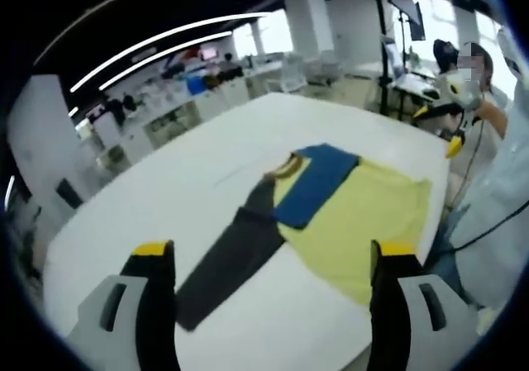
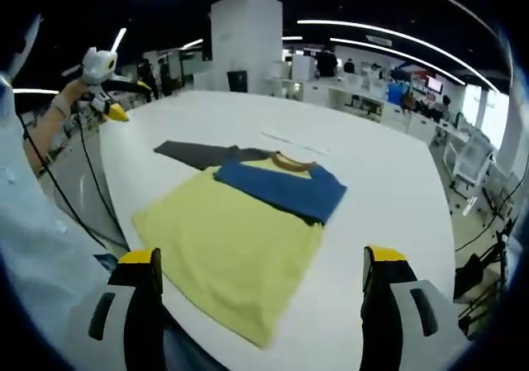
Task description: Fold the garment on the visible template until the final outline fits inside the template.
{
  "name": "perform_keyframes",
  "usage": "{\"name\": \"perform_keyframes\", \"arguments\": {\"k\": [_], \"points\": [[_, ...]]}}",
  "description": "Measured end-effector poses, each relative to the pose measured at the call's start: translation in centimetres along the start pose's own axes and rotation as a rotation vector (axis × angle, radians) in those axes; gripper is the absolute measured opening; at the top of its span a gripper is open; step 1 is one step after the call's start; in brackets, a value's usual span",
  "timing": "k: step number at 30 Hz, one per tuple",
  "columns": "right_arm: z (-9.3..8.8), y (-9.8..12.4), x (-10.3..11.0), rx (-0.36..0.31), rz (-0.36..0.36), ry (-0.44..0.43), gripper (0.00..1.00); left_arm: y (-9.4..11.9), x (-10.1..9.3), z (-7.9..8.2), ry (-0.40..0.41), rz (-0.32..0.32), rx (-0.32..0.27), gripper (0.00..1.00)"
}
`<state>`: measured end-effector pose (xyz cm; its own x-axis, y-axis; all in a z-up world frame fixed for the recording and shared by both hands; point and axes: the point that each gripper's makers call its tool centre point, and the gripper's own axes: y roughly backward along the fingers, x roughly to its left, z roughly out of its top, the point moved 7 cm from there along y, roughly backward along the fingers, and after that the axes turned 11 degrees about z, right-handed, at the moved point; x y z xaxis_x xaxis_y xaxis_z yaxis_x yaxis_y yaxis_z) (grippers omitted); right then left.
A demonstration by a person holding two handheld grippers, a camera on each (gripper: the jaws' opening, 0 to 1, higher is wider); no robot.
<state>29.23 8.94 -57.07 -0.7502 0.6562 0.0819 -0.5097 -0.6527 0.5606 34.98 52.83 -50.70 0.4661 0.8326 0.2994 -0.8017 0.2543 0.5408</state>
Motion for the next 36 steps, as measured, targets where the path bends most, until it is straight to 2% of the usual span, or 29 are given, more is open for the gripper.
{"name": "perform_keyframes", "arguments": {"k": [4, 8, 13, 24, 31, 36], "points": [[-0.1, -0.1, 0.0, 0.002, -0.006, -0.011, 1.00, -0.4, 1.1, -0.5, 0.017, 0.012, 0.010, 0.94], [-0.3, -0.1, 0.2, -0.020, 0.011, -0.058, 1.00, -1.2, 1.4, -1.1, 0.013, 0.004, 0.032, 0.94], [-0.5, 0.1, 0.0, -0.007, -0.016, -0.055, 1.00, -2.0, 2.1, -1.7, 0.020, 0.003, 0.061, 0.93], [-0.6, 0.2, -0.5, 0.000, -0.045, -0.082, 1.00, -3.3, 4.3, -4.2, 0.091, 0.015, 0.109, 0.92], [-0.4, -0.3, -0.6, 0.008, -0.044, -0.083, 1.00, -3.9, 5.2, -5.8, 0.134, 0.024, 0.159, 0.89], [0.0, -0.6, -0.8, 0.005, -0.047, -0.082, 1.00, -4.3, 6.1, -6.5, 0.177, 0.032, 0.162, 0.88]]}}
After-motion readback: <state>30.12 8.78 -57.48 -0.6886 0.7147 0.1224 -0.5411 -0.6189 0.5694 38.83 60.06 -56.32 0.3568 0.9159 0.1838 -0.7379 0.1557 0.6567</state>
